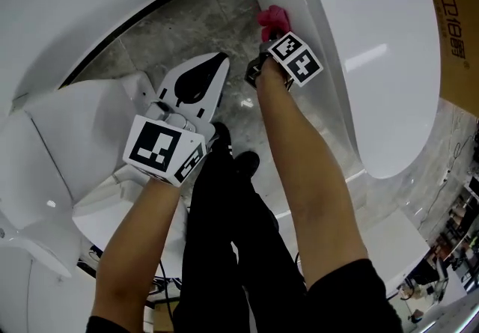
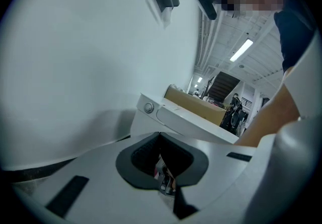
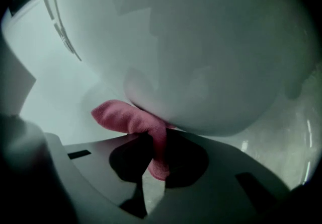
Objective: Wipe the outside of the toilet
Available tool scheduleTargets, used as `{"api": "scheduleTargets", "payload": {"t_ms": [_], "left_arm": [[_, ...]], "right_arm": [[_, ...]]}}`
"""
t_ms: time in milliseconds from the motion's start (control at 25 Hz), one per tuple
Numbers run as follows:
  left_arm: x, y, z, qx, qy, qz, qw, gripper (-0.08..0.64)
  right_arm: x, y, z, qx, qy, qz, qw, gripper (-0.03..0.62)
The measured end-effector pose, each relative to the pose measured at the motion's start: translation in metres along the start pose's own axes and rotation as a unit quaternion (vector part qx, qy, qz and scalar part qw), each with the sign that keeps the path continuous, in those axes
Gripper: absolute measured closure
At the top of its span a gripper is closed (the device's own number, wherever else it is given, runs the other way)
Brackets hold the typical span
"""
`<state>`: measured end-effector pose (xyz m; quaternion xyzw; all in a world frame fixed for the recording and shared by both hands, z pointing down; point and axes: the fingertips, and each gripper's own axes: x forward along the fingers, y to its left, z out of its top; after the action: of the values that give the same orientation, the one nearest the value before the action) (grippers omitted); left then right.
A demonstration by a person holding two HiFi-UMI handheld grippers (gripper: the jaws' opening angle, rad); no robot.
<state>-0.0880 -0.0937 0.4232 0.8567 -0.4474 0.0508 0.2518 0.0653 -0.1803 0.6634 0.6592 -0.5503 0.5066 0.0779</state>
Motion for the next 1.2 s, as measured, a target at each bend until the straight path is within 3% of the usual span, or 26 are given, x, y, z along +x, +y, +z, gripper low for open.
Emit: {"api": "scheduleTargets", "payload": {"t_ms": [680, 960, 1200], "left_arm": [[0.019, -0.123, -0.050, 0.026, 0.058, -0.085, 0.9944, 0.545], [0.022, -0.170, -0.067, 0.028, 0.072, -0.109, 0.9911, 0.545], [0.024, -0.181, -0.070, 0.029, 0.077, -0.113, 0.9901, 0.545]], "right_arm": [[-0.119, -0.148, -0.050, 0.062, -0.002, -0.029, 0.998, 0.525], [-0.166, -0.202, -0.063, 0.047, 0.018, -0.018, 0.999, 0.525], [-0.197, -0.260, -0.072, 0.071, 0.021, -0.067, 0.995, 0.525]]}}
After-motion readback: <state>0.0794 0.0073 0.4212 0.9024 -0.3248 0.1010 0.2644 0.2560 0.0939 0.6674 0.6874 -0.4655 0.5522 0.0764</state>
